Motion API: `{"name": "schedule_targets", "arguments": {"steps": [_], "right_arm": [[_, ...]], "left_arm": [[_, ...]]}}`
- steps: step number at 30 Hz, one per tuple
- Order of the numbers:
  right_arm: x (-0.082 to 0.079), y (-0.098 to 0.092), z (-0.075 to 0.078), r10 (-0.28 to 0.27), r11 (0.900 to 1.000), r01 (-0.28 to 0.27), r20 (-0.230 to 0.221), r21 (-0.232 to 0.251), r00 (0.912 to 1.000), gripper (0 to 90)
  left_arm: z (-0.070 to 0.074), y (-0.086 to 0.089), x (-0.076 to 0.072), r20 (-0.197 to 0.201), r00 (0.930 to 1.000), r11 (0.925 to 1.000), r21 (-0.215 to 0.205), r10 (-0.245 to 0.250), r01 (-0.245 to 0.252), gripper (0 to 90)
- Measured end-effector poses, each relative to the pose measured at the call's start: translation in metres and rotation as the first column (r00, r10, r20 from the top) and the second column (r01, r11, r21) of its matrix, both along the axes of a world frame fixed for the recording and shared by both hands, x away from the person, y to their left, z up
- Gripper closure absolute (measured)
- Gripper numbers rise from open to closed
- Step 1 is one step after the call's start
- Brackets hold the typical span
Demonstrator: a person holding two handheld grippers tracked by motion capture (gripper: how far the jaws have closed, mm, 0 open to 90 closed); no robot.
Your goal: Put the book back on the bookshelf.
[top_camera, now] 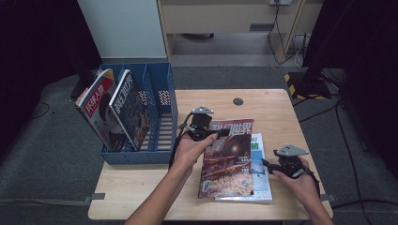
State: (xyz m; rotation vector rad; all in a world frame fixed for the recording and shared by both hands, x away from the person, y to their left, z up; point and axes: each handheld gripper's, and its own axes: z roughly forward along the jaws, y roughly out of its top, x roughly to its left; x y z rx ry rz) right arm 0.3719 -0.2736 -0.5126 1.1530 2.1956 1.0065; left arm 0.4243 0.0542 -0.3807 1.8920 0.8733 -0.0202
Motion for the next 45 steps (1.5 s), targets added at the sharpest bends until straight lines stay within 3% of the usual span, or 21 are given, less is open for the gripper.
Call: {"name": "schedule_targets", "arguments": {"steps": [10, 14, 22, 29, 37, 45], "right_arm": [[0.002, -0.014, 0.000, -0.103, 0.995, 0.103, 0.014, -0.008, 0.9946, 32.2], [0.003, -0.017, -0.002, -0.119, 0.993, 0.119, 0.006, -0.009, 0.9928, 32.2], [0.003, -0.016, -0.002, -0.120, 0.993, 0.120, 0.004, -0.017, 0.9928, 32.2], [0.003, -0.018, -0.002, -0.129, 0.992, 0.129, 0.004, -0.015, 0.9916, 32.1], [0.003, -0.018, -0.003, -0.135, 0.991, 0.135, -0.003, -0.018, 0.9908, 31.9], [0.003, -0.020, -0.004, -0.143, 0.990, 0.143, -0.006, -0.018, 0.9896, 31.5]], "left_arm": [[0.030, 0.007, -0.006, 0.069, 0.9975, 0.9999, 0.012, 0.010, -0.011, 83.6], [0.040, 0.012, -0.006, 0.088, 0.9959, 0.9997, 0.004, 0.022, -0.023, 83.6], [0.061, 0.023, -0.007, 0.122, 0.9914, 0.9988, 0.003, 0.048, -0.049, 83.6], [0.078, 0.031, -0.009, 0.162, 0.9846, 0.9968, 0.032, 0.067, -0.073, 83.5], [0.089, 0.046, -0.008, 0.174, 0.9798, 0.9938, 0.032, 0.099, -0.106, 83.6], [0.104, 0.063, -0.010, 0.189, 0.9703, 0.9868, 0.029, 0.151, -0.160, 83.6]]}}
